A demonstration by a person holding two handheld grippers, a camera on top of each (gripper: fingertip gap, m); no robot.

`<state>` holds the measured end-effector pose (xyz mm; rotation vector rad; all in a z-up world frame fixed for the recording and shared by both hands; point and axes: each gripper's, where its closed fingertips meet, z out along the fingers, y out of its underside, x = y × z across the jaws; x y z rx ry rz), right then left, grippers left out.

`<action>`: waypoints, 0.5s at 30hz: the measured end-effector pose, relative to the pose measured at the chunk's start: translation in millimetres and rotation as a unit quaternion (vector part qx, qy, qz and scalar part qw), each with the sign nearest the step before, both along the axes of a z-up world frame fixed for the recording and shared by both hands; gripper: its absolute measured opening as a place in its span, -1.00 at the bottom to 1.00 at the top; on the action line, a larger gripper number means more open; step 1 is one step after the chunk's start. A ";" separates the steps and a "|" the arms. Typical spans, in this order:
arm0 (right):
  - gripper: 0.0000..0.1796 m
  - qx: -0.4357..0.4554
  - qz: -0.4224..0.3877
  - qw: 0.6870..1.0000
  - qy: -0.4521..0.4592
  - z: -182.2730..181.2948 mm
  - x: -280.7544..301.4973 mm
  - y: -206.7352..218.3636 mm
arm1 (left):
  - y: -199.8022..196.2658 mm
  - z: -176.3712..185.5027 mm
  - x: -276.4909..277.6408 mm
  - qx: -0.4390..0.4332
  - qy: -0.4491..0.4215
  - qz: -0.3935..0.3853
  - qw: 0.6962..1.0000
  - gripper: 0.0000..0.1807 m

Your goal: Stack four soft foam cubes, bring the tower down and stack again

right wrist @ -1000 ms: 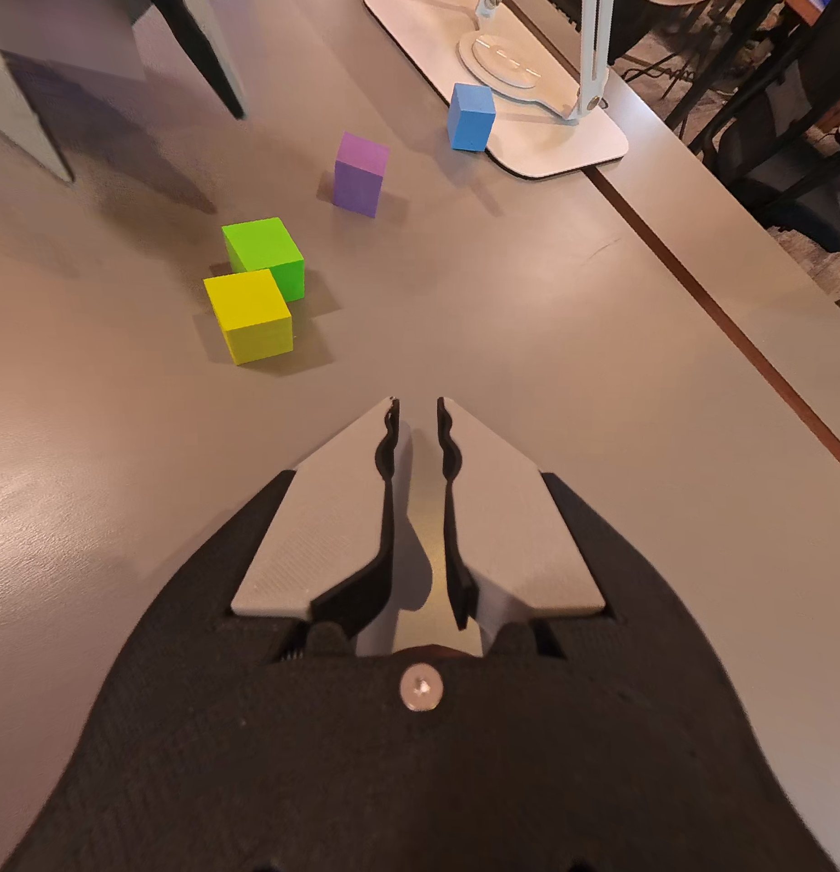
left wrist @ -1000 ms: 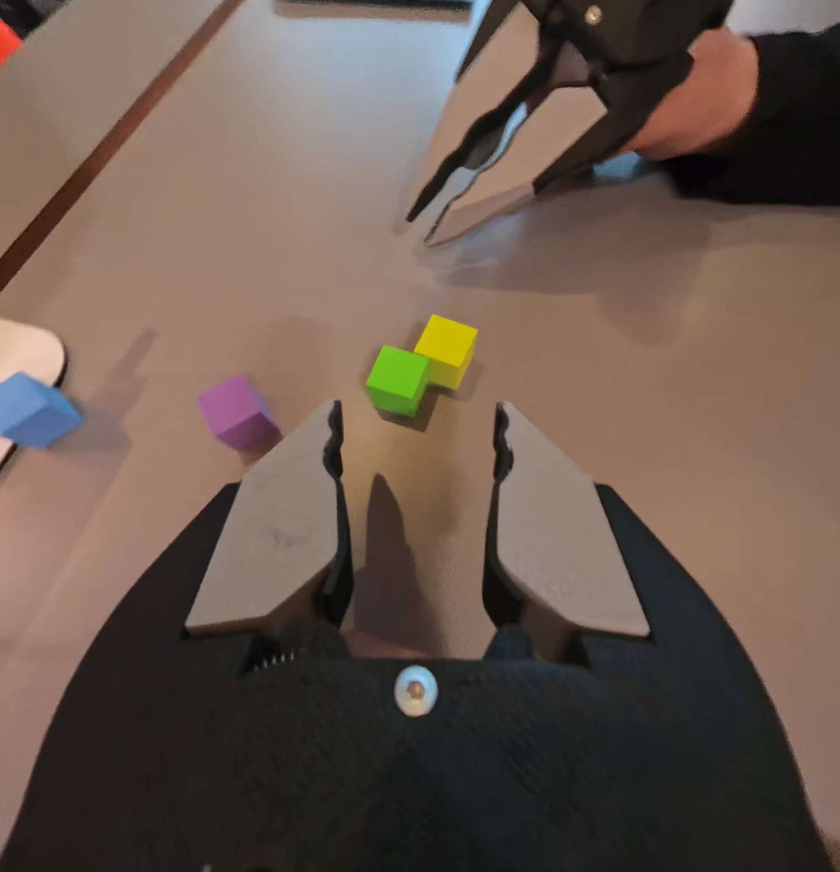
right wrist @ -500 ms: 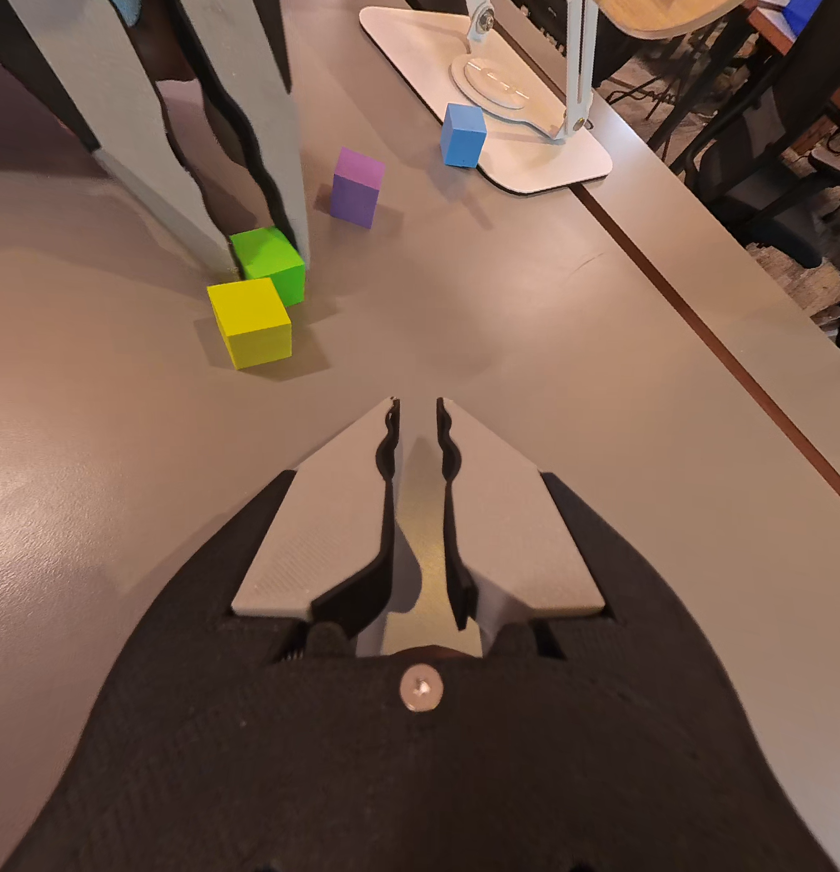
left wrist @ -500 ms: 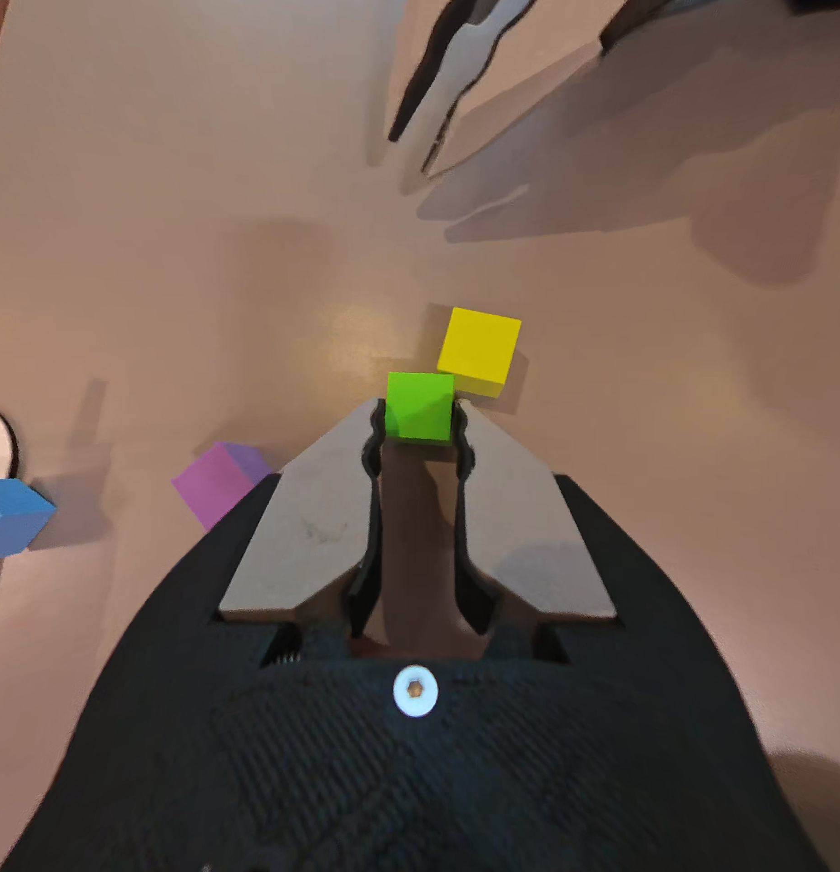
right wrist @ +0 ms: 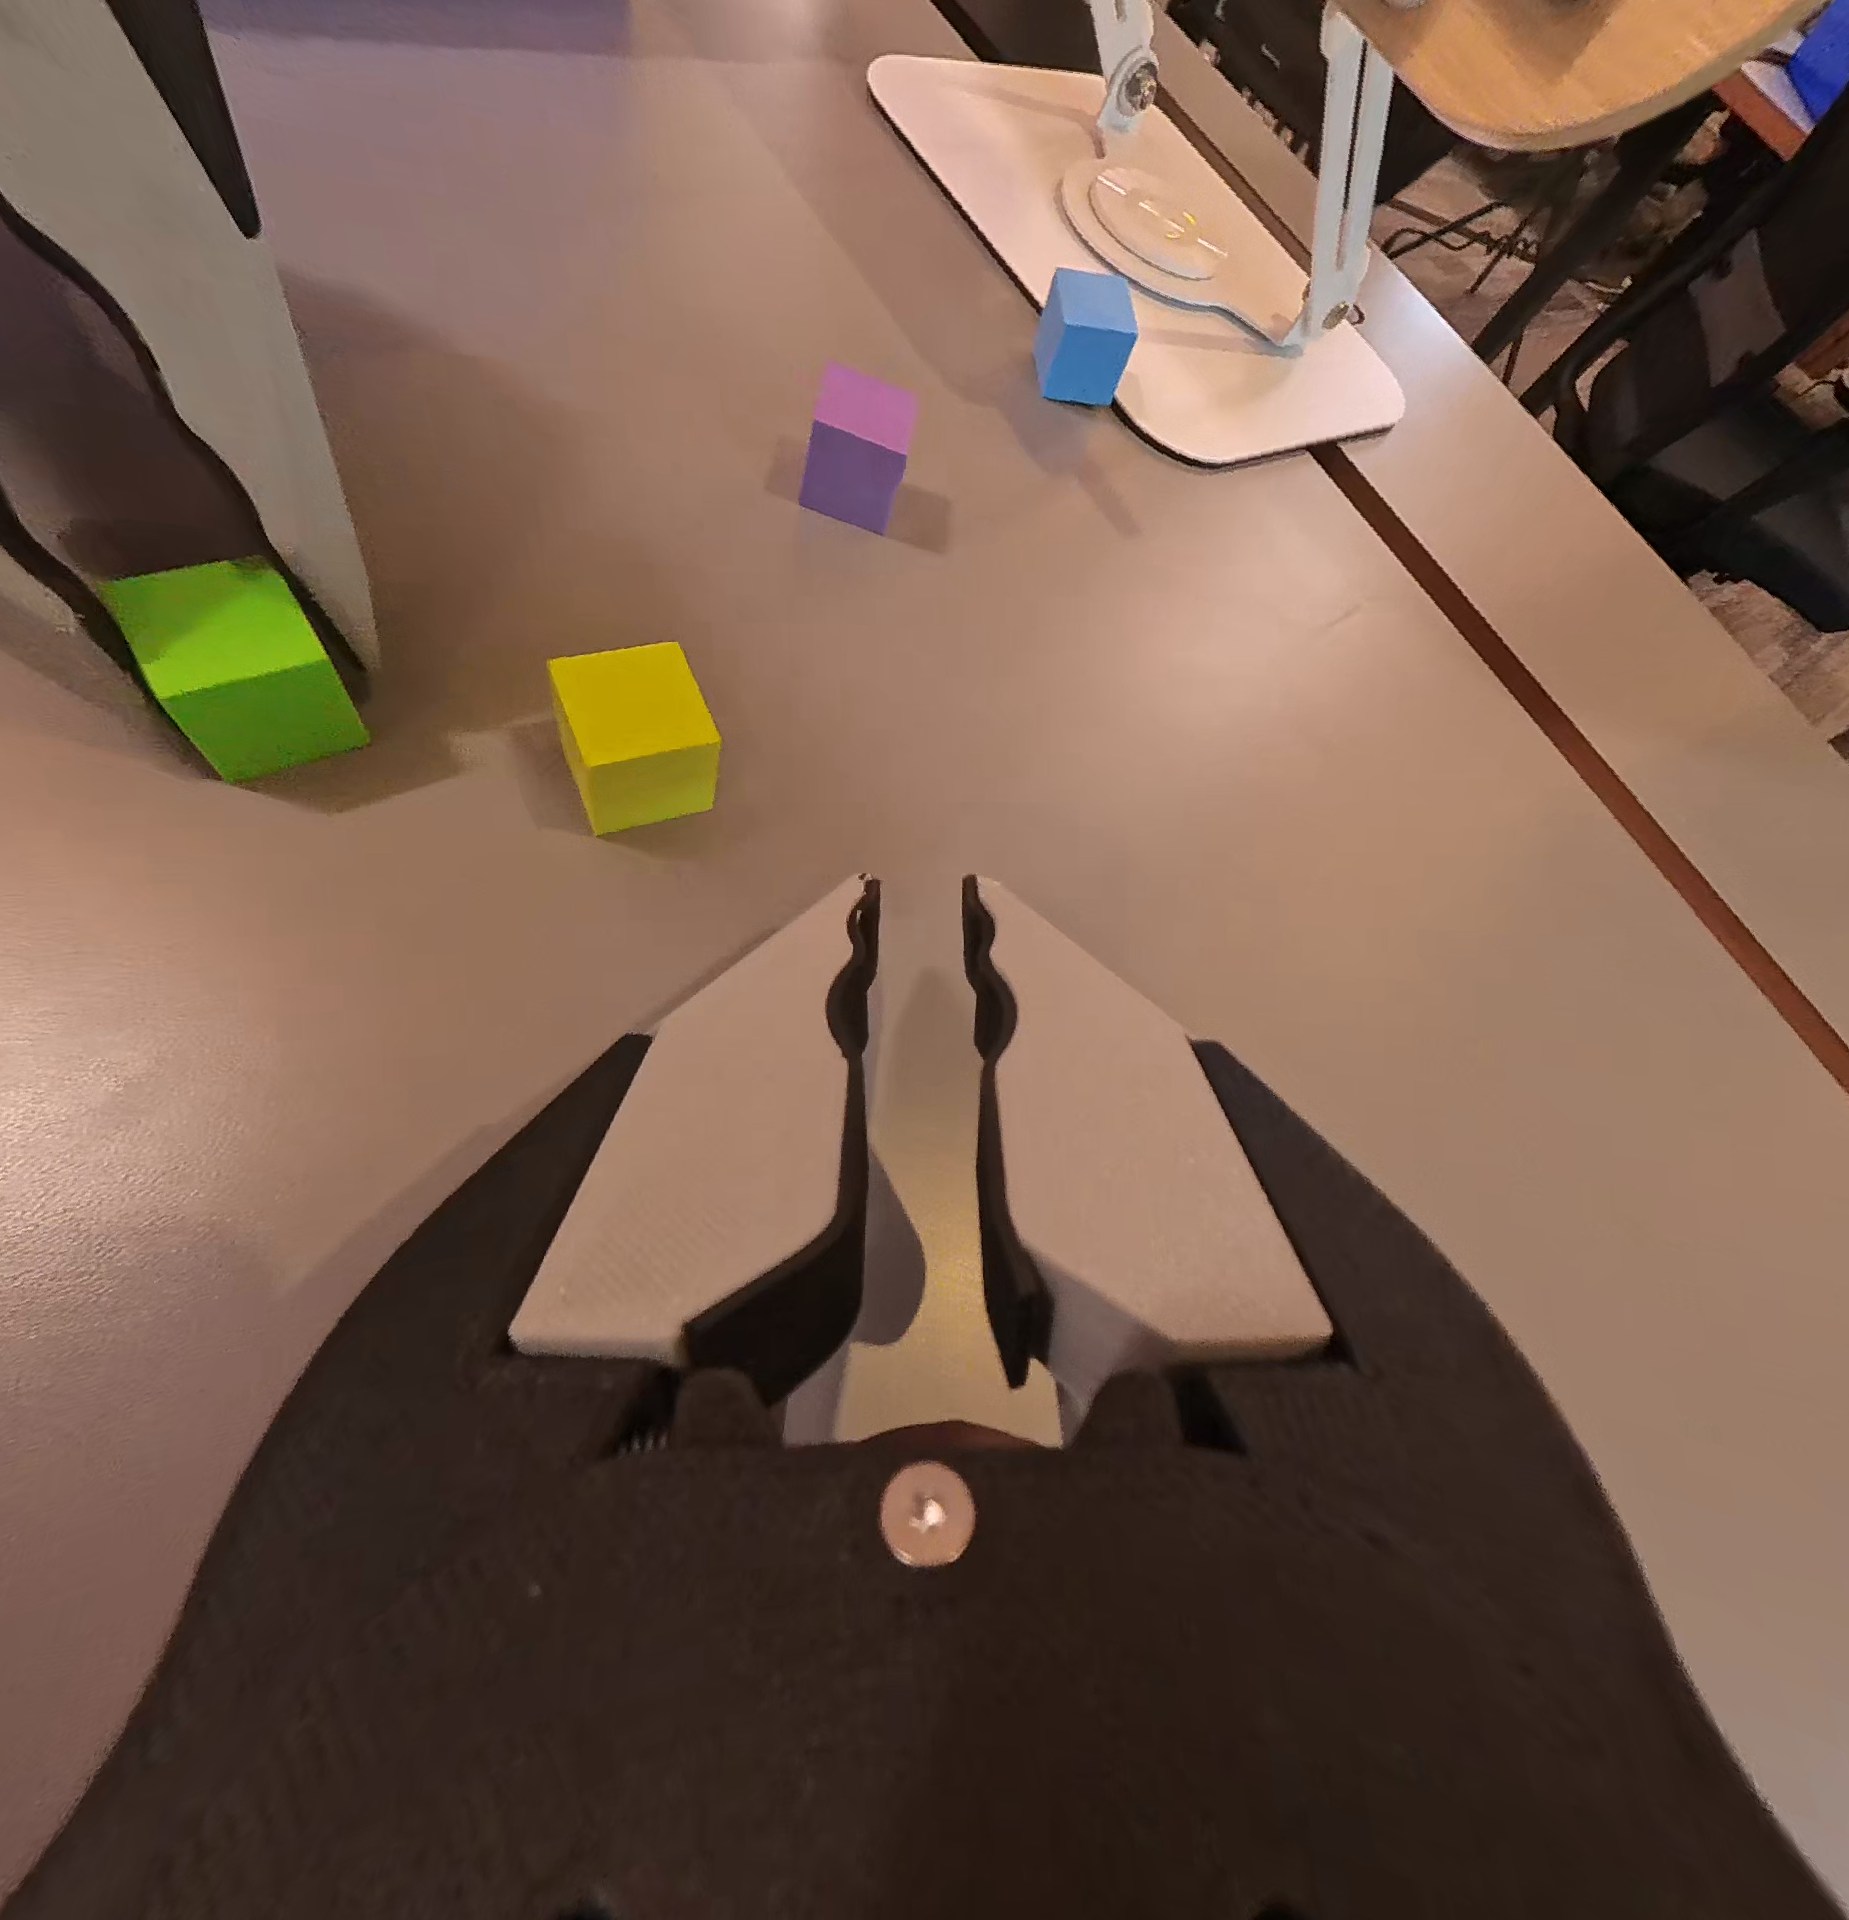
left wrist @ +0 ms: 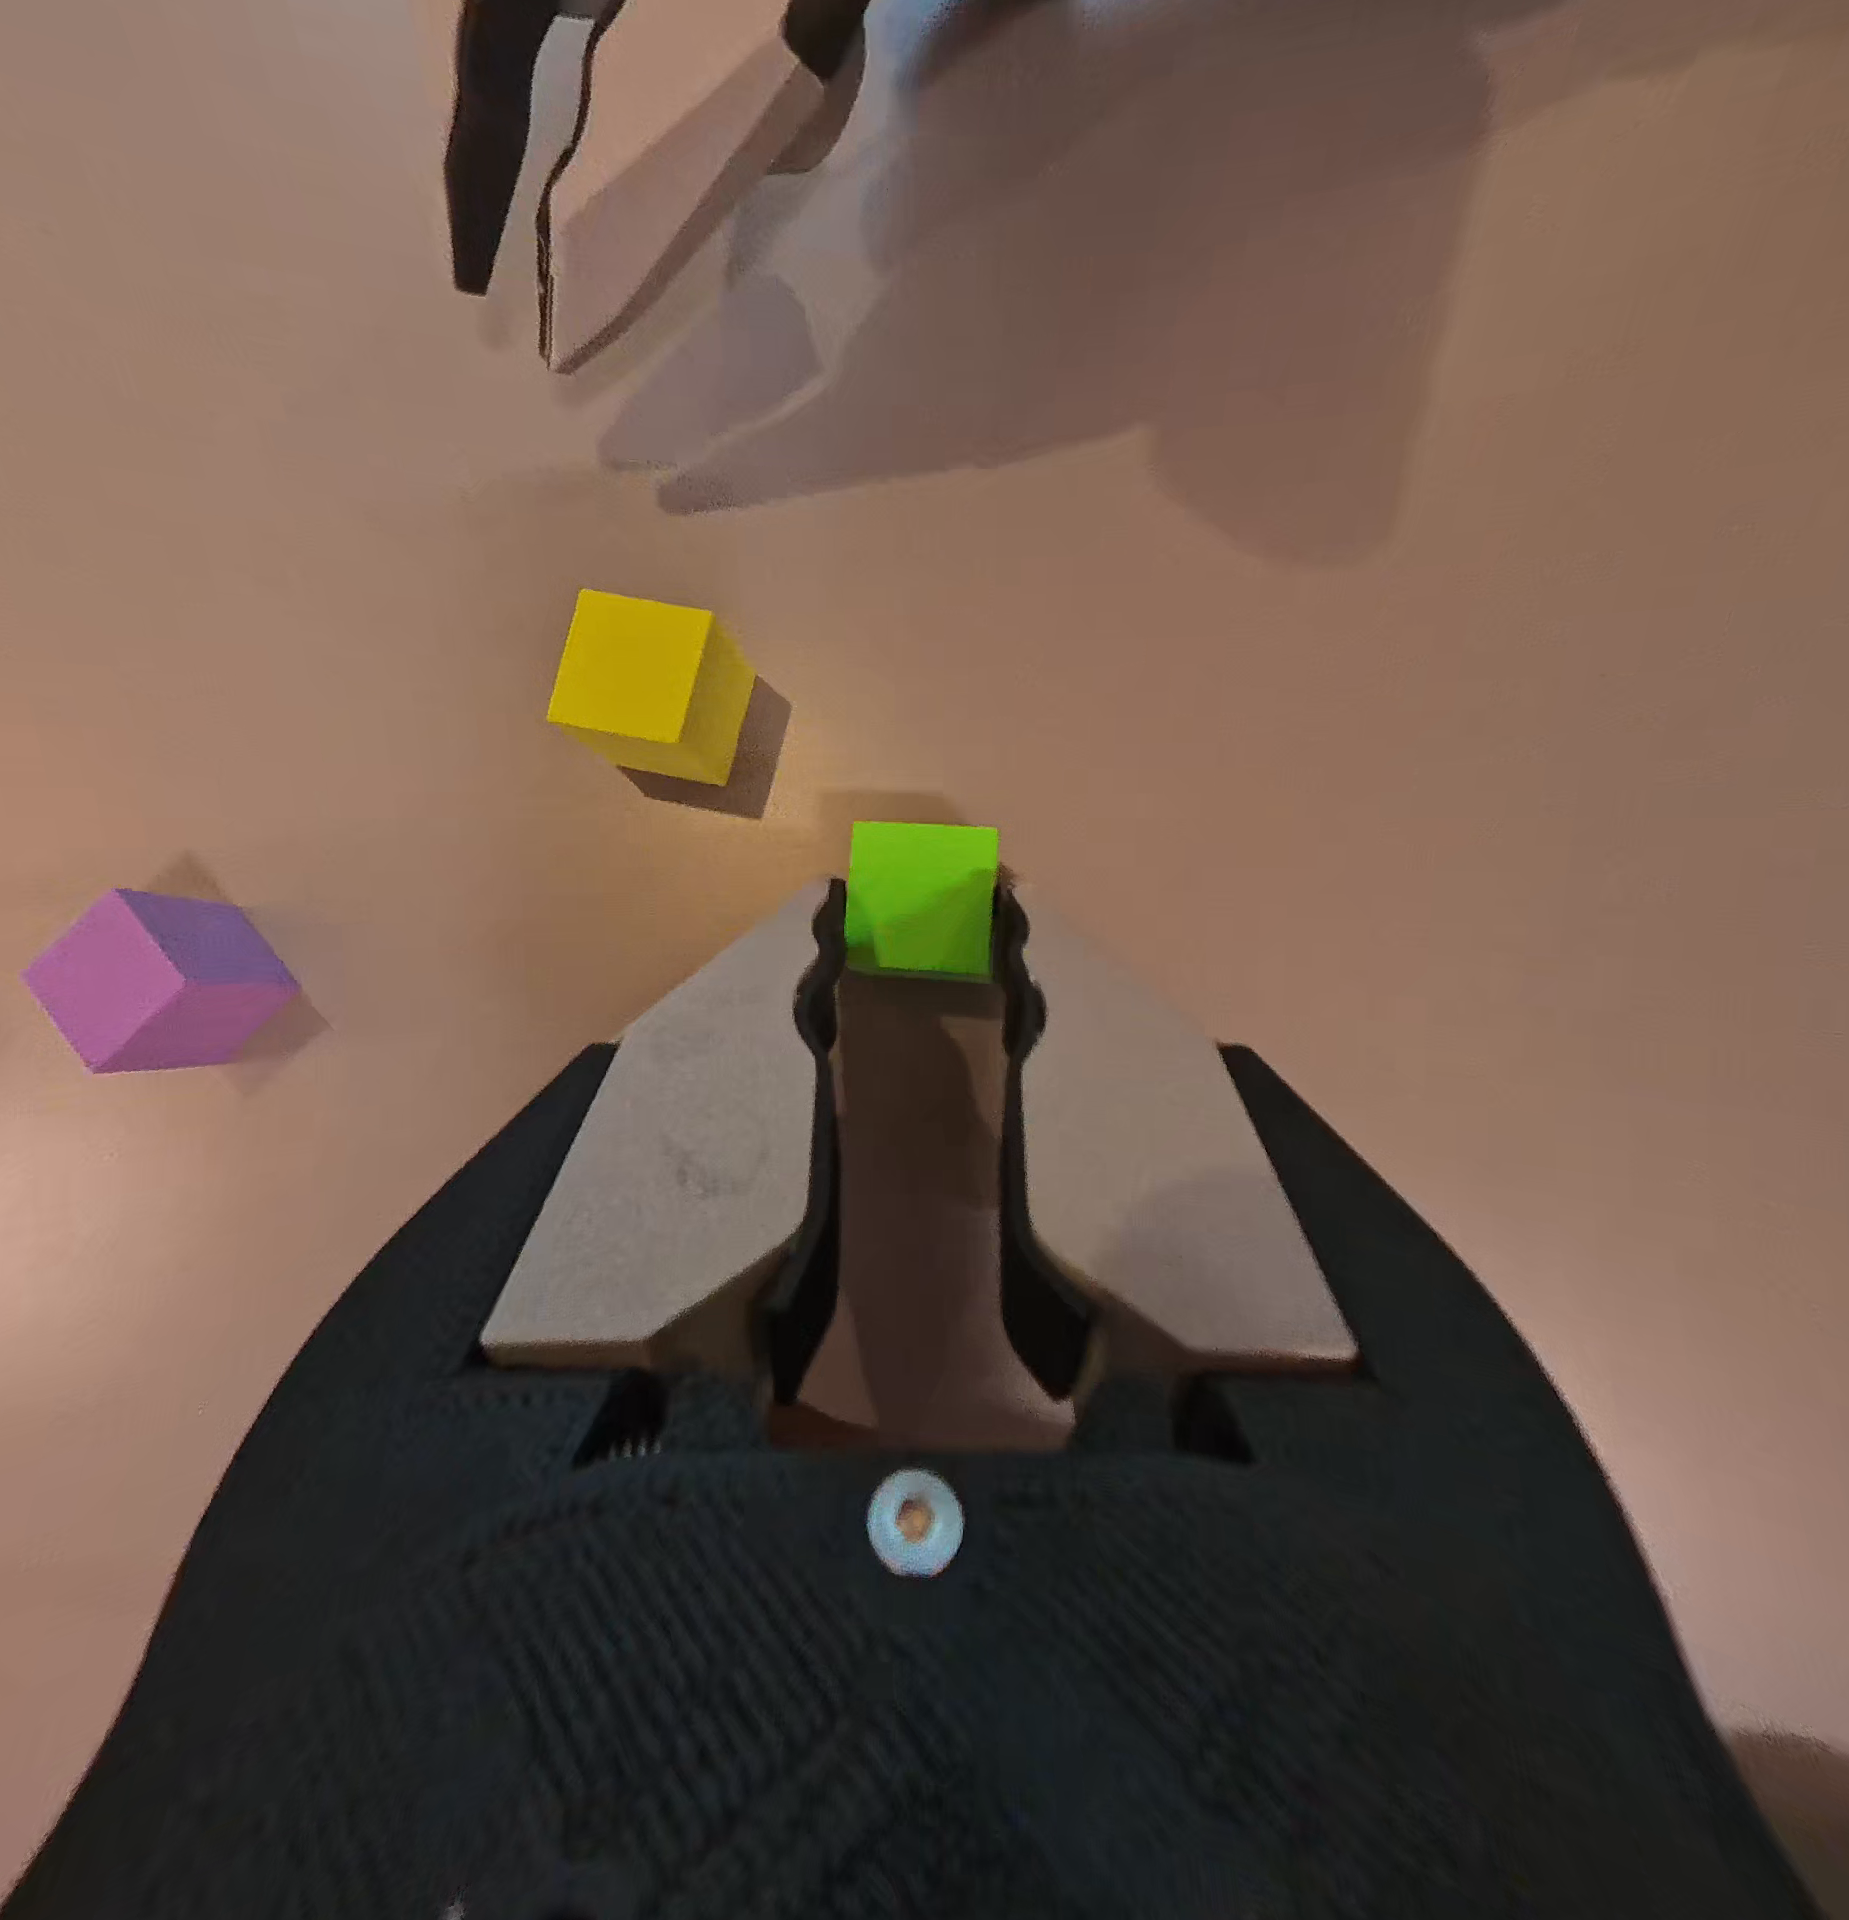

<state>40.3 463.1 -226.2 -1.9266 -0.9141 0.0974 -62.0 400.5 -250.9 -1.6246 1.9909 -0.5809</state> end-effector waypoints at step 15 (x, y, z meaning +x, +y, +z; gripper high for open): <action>-0.78 -0.010 0.033 0.999 0.036 5.2 -13.5 -7.7 | -9.4 -2.2 -4.4 -0.002 -0.025 0.002 1.000 -0.47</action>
